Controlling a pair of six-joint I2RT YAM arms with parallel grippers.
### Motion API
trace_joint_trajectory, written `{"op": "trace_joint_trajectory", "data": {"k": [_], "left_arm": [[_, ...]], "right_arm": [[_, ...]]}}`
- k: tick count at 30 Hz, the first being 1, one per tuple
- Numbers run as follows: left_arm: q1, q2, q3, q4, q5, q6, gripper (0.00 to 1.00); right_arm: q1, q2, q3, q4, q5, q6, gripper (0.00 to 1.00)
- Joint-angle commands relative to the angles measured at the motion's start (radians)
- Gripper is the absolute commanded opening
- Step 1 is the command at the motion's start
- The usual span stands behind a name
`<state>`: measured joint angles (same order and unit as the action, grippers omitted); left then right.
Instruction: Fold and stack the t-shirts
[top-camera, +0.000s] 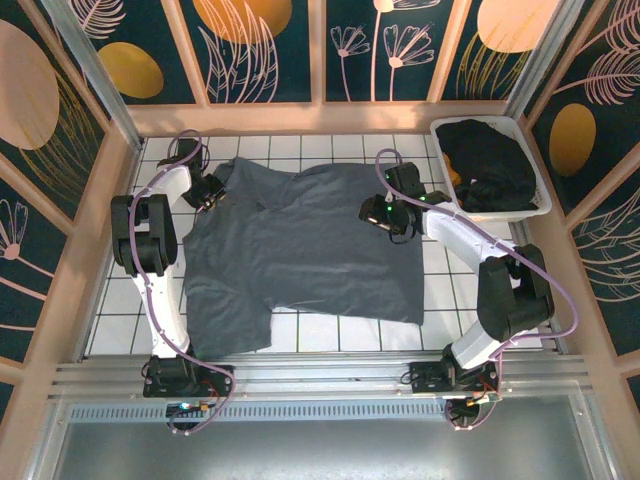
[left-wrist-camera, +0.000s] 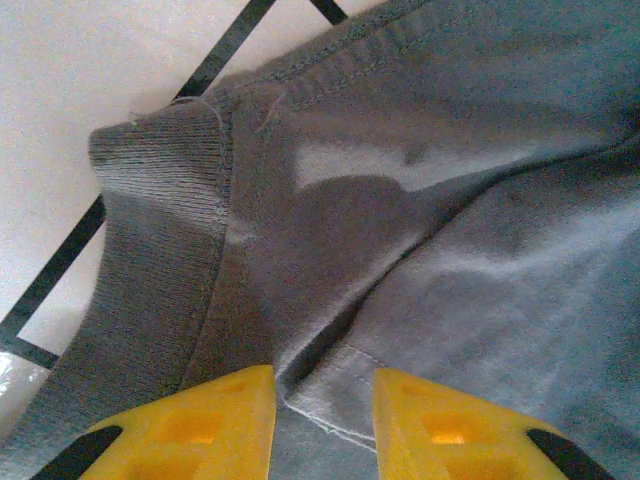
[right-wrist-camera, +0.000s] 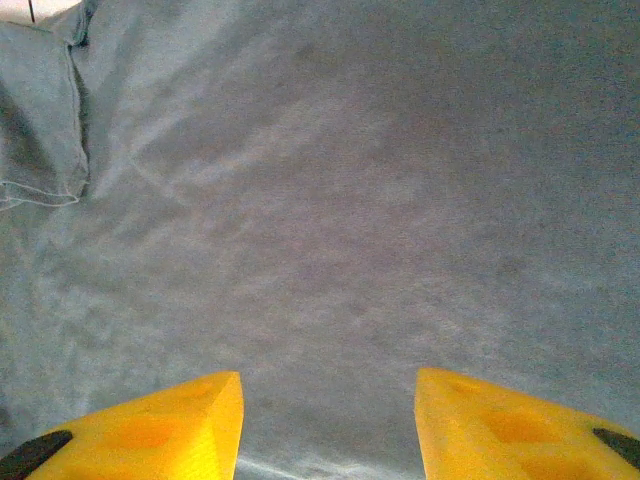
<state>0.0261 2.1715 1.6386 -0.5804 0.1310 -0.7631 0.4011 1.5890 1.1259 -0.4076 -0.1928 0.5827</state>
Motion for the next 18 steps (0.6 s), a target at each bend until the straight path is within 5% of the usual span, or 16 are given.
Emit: {"op": "trace_joint_trajectory", "data": {"k": [1,18], "left_arm": [[-0.006,0.02,-0.004,-0.017,0.001,0.009,0.32],[-0.029,0.032,0.018,-0.004,0.008,-0.002,0.08]], "right_arm": [[0.002,0.002,0.0,0.006,-0.016,0.008,0.49],[0.002,-0.028,-0.034,0.009,-0.01,0.014,0.49]]}}
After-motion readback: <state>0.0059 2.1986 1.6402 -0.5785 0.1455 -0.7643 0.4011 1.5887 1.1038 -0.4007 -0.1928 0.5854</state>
